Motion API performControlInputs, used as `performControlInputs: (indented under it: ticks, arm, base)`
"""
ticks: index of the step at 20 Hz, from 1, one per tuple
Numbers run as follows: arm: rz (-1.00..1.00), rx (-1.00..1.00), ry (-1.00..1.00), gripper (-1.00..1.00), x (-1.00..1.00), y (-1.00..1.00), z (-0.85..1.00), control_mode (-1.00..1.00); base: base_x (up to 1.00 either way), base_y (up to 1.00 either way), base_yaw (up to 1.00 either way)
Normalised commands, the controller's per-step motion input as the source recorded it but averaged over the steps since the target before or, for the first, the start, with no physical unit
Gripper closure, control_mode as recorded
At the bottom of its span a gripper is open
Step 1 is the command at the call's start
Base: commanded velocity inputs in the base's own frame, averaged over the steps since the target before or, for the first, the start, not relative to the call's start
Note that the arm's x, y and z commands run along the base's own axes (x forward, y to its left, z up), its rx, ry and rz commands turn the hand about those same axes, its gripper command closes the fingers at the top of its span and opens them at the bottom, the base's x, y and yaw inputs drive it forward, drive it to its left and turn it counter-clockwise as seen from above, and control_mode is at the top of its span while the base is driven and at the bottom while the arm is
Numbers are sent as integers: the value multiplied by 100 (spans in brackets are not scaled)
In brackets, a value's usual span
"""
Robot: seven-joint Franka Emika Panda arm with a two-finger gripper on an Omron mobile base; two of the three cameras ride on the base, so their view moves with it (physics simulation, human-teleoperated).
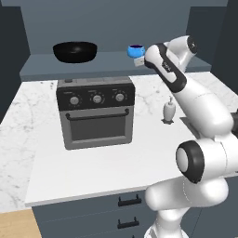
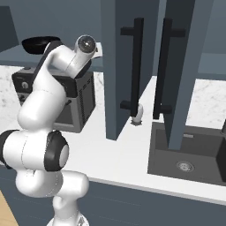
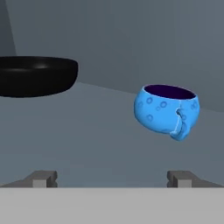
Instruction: Gather all objects into one cabinet and sort the glasses and bowls to opposite sides.
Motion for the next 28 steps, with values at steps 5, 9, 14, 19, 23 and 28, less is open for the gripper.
performControlInputs:
  ticks: [5, 9, 14, 19, 23, 28]
  arm:
    - [0, 0, 0, -100, 18, -4, 0, -100]
    - [0, 0, 0, -100, 32, -8, 0, -100]
    - [0, 0, 0, -100, 38, -22, 0, -100]
    - [0, 0, 0, -100, 37, -10, 0, -100]
    - [-1, 0, 0, -100, 41, 0, 0, -100]
    - [-1, 3, 2, -100, 26, -4, 0, -100]
  base:
    - [0, 0, 0]
    - [0, 0, 0]
    - [0, 0, 0]
    - [0, 0, 0]
    - [0, 0, 0]
    - [0, 0, 0]
